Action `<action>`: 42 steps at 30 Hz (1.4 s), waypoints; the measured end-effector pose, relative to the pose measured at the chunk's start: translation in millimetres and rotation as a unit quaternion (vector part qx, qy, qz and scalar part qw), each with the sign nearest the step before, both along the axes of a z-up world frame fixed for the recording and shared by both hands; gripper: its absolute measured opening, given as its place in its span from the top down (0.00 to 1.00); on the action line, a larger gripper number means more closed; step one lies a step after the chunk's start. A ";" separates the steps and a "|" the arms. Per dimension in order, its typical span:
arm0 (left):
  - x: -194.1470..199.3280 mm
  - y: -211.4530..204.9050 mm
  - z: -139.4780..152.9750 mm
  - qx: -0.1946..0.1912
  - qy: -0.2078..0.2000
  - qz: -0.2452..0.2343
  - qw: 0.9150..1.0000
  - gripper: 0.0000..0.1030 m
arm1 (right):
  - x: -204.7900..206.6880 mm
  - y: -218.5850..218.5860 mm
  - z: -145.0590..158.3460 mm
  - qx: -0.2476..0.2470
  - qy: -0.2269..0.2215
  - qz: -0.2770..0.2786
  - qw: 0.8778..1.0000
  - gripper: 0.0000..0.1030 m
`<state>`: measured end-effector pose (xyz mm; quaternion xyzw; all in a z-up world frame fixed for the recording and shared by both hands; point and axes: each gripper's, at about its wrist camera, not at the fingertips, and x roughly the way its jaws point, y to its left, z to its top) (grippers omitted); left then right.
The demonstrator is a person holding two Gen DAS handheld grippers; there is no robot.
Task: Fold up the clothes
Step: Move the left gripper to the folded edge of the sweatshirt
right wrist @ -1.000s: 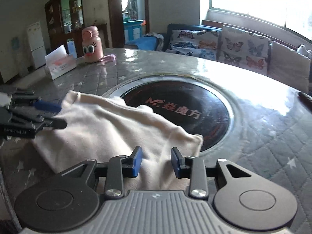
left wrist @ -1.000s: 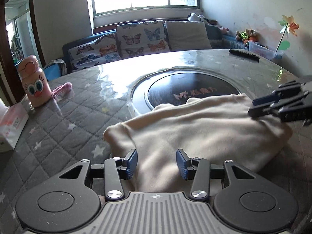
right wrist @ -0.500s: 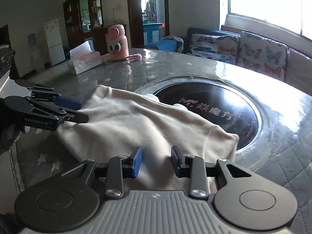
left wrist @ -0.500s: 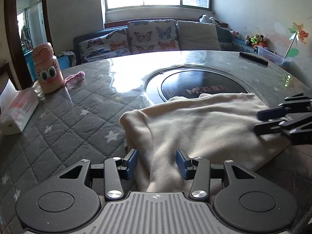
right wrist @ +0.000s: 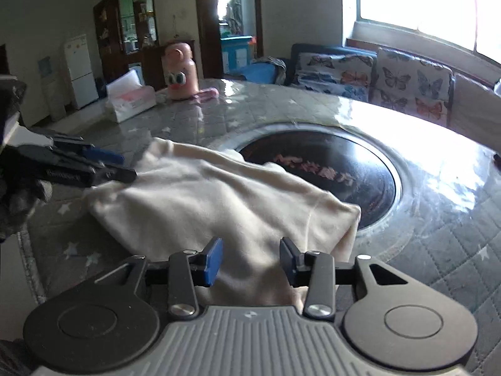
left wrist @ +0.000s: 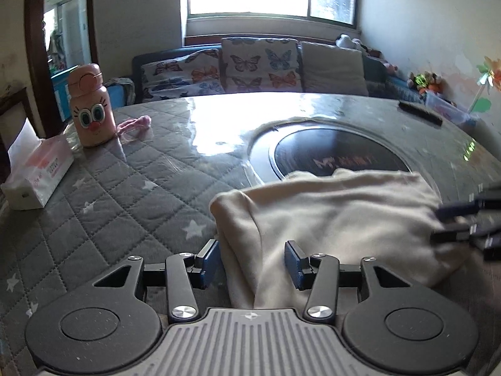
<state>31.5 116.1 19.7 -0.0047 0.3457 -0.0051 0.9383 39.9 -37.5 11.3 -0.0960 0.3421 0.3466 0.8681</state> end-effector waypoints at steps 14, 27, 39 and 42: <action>27.8 30.2 -9.2 0.005 0.012 0.056 0.998 0.48 | 7.9 -5.0 -2.0 0.004 0.025 0.003 1.000 0.60; 48.6 35.0 -12.3 0.009 0.015 0.067 0.998 0.47 | 64.8 -5.1 -5.9 0.023 0.029 -0.058 0.998 0.60; 35.7 39.8 -1.6 -0.002 0.006 0.072 0.997 0.49 | 72.3 -8.1 -11.5 0.022 0.041 -0.071 0.996 0.60; 29.0 42.4 1.5 -0.009 0.007 0.075 0.997 0.49 | 64.2 -2.5 -2.5 0.016 0.029 -0.060 0.998 0.57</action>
